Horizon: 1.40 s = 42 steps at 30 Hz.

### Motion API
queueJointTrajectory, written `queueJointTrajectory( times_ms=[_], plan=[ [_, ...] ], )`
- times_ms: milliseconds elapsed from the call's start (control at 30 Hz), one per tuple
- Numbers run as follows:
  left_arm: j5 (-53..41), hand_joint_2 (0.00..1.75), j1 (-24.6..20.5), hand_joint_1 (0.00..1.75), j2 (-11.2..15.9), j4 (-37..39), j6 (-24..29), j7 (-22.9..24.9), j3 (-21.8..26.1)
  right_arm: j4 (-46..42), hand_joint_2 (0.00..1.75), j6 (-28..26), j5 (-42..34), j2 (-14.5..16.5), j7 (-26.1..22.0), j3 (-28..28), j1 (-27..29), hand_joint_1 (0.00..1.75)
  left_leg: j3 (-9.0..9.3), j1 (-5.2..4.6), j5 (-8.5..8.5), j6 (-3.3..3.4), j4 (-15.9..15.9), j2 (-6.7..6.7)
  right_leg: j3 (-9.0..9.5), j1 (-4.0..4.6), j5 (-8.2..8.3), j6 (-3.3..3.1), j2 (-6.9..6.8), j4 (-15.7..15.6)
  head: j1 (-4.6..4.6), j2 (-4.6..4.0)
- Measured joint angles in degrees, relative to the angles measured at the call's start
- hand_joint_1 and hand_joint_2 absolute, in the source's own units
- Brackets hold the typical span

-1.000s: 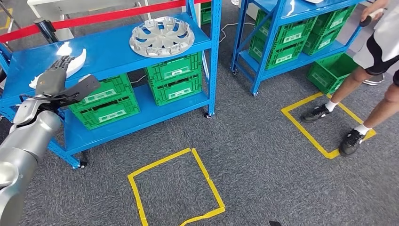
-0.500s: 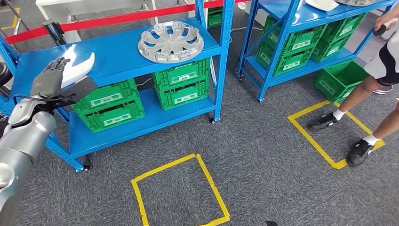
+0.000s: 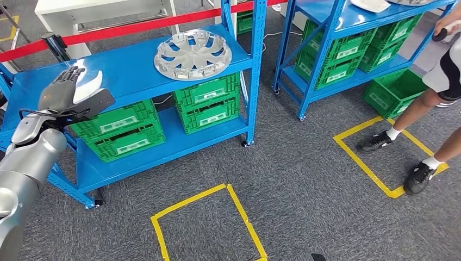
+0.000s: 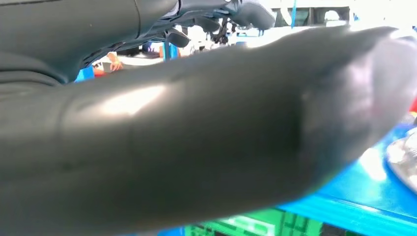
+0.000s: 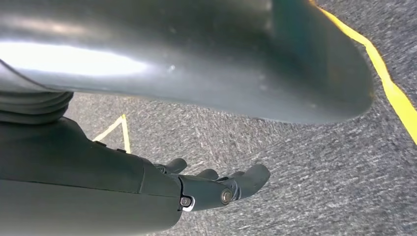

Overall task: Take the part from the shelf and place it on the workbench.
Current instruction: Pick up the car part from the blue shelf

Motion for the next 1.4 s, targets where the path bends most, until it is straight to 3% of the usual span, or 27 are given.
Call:
queueJointTrajectory(
  times_ms=[67,133,267,300,333,400,433,500,633,700,767,800,833,867,933,1000,1133,1200,1267,1300,1333,1400],
  plan=[
    [0.01,0.0,-0.05,0.0,-0.34,-0.02,0.05,0.21,-0.29,0.0,0.0,0.09,-0.13,-0.02,0.0,-0.2,0.01,0.0,0.69,0.01,0.22,0.92,-0.34,-0.03,0.06,0.05,-0.12,0.68,-0.08,0.46,0.0,0.0],
    [0.02,0.0,-0.18,0.0,-0.72,-0.08,0.17,0.3,-0.45,0.0,0.0,0.15,-0.2,-0.04,-0.01,-0.28,-0.01,0.0,1.45,0.24,0.14,1.62,-0.51,-0.08,-1.14,-0.01,-0.59,1.23,-0.09,3.11,0.07,0.0],
    [0.03,0.0,-0.19,0.0,-1.47,-0.04,0.24,0.37,-0.57,0.0,0.0,0.16,-0.22,-0.05,0.0,-0.31,0.04,0.0,2.26,0.28,-0.83,2.27,-0.48,-0.14,-9.44,-0.32,-4.56,2.02,-0.09,15.28,0.15,0.0],
    [0.03,0.0,-0.13,0.0,-1.62,-0.03,0.24,0.37,-0.58,0.0,0.0,0.15,-0.22,-0.05,0.01,-0.31,0.11,0.0,2.49,0.29,-1.16,2.23,-0.42,-0.2,-10.68,-0.35,-4.33,2.07,-0.1,15.96,0.18,0.0],
    [0.03,0.0,-0.1,0.0,-1.74,-0.03,0.24,0.38,-0.58,0.0,0.0,0.15,-0.23,-0.05,0.01,-0.31,0.15,0.0,2.82,0.31,-1.52,2.13,-0.34,-0.25,-10.84,-0.39,-2.88,2.09,-0.1,14.57,0.18,0.0],
    [0.03,0.0,-0.1,0.0,-1.91,-0.04,0.24,0.45,-0.59,0.0,0.0,0.15,-0.3,-0.07,0.01,-0.33,0.18,0.0,3.74,0.34,-2.39,1.71,-0.26,-0.23,-8.5,-0.43,2.06,1.97,-0.2,7.31,0.18,0.0],
    [0.04,0.0,-0.15,0.0,-1.96,-0.04,0.25,0.5,-0.6,0.0,0.0,0.15,-0.33,-0.07,0.03,-0.36,0.16,0.0,4.14,0.29,-2.8,1.43,-0.21,-0.2,-7.2,-0.34,3.36,1.81,-0.28,3.83,0.17,0.0],
    [0.08,0.0,-0.25,0.0,-2.01,-0.04,0.26,0.66,-0.62,0.0,0.0,0.15,-0.38,-0.08,0.12,-0.46,0.13,0.0,4.61,0.13,-3.35,0.71,-0.22,-0.18,-5.68,-0.15,3.86,1.1,-0.36,0.4,0.14,0.0],
    [0.2,0.0,-0.31,0.0,-2.13,-0.08,0.4,0.87,-0.75,0.0,0.0,0.26,-0.37,-0.05,0.16,-0.66,0.16,0.0,4.54,0.12,-4.08,-0.55,1.51,-0.18,-4.15,-0.24,3.32,-0.71,-0.25,0.03,0.08,0.0],
    [0.3,0.0,-0.4,0.0,-2.12,-0.05,0.45,0.9,-0.96,0.0,0.0,0.31,-0.36,-0.05,0.15,-0.72,0.1,0.0,1.5,0.26,-6.07,-0.91,6.96,-0.14,-3.37,-0.26,2.83,-1.26,-0.13,-0.05,-0.02,0.0],
    [0.37,0.0,-0.2,0.0,-2.09,0.03,0.48,0.97,-1.21,0.0,0.0,0.32,-0.35,-0.05,0.16,-0.78,0.16,0.0,-3.17,0.28,-8.48,-1.13,13.71,-0.14,-2.71,-0.2,2.11,-1.46,-0.01,-0.02,-0.05,0.0],
    [0.39,0.0,-0.03,0.0,-2.08,0.08,0.48,1.01,-1.31,0.0,0.0,0.32,-0.35,-0.05,0.17,-0.79,0.22,0.0,-4.78,0.28,-8.71,-1.15,15.28,-0.13,-2.32,-0.15,1.73,-1.47,0.04,-0.01,-0.06,0.0],
    [0.4,0.0,0.08,0.0,-2.08,0.09,0.48,1.05,-1.39,0.0,0.0,0.32,-0.35,-0.04,0.18,-0.79,0.27,0.0,-5.39,0.27,-7.66,-1.09,14.8,-0.13,-1.83,-0.07,1.34,-1.45,0.08,0.0,-0.06,0.0],
    [0.41,0.0,0.12,0.0,-2.07,0.09,0.48,1.07,-1.45,0.0,0.0,0.32,-0.34,-0.03,0.18,-0.79,0.29,0.0,-4.97,0.21,-5.43,-0.87,12.36,-0.13,-1.25,0.03,0.93,-1.42,0.1,0.0,-0.06,0.0],
    [0.46,0.0,0.06,0.0,-1.98,0.08,0.48,1.07,-1.52,0.0,0.0,0.33,-0.33,0.09,0.19,-0.8,0.29,0.0,-2.67,-0.17,-0.26,0.09,4.88,-0.09,-0.22,0.19,0.08,-1.23,0.11,0.0,-0.03,0.0],
    [0.51,0.0,-0.05,0.0,-1.84,0.04,0.47,1.09,-1.68,-0.01,0.0,0.33,-0.33,0.25,0.2,-0.81,0.18,0.0,-1.1,-0.63,1.32,0.89,0.19,-0.02,0.15,0.19,-0.48,-0.73,0.1,0.04,-0.07,0.0],
    [0.54,0.0,-0.23,0.0,-1.78,-0.21,0.46,1.1,-1.92,-0.02,0.0,0.35,-0.27,0.24,0.2,-0.83,0.18,0.0,0.77,-0.24,1.1,1.7,-1.15,-0.09,-0.01,0.26,-0.87,0.51,0.02,1.96,-0.03,0.0],
    [0.54,0.0,-0.42,0.0,-1.8,-0.32,0.48,1.09,-1.95,-0.02,0.0,0.4,-0.26,0.23,0.19,-0.84,0.06,0.0,1.72,0.06,0.68,2.13,-1.35,-0.08,-3.11,0.05,-2.31,1.06,-0.03,7.21,0.17,0.0],
    [0.54,0.0,-0.41,0.0,-1.84,-0.32,0.48,1.08,-1.98,-0.02,0.0,0.41,-0.26,0.25,0.19,-0.84,0.05,0.0,2.2,0.13,0.0,2.28,-1.3,-0.1,-7.88,-0.26,-4.65,1.76,-0.04,13.88,0.26,0.0],
    [0.54,0.0,-0.3,0.0,-1.87,-0.31,0.47,1.08,-1.99,-0.02,0.0,0.41,-0.26,0.25,0.19,-0.84,0.12,0.0,2.47,0.18,-0.37,2.22,-1.23,-0.16,-9.61,-0.4,-5.14,2.08,-0.05,15.58,0.26,0.0],
    [0.54,0.0,-0.21,0.0,-1.9,-0.3,0.46,1.07,-2.01,-0.02,0.0,0.41,-0.26,0.25,0.2,-0.84,0.18,0.0,2.8,0.27,-0.8,2.1,-1.12,-0.23,-10.48,-0.54,-4.54,2.35,-0.06,15.49,0.27,0.0],
    [0.54,0.0,-0.15,0.0,-1.92,-0.3,0.47,1.12,-2.01,-0.02,0.0,0.4,-0.26,0.24,0.19,-0.84,0.24,0.0,3.7,0.51,-1.82,1.6,-0.8,-0.29,-9.12,-0.8,0.14,2.62,-0.14,9.49,0.27,0.0]
  ],
)
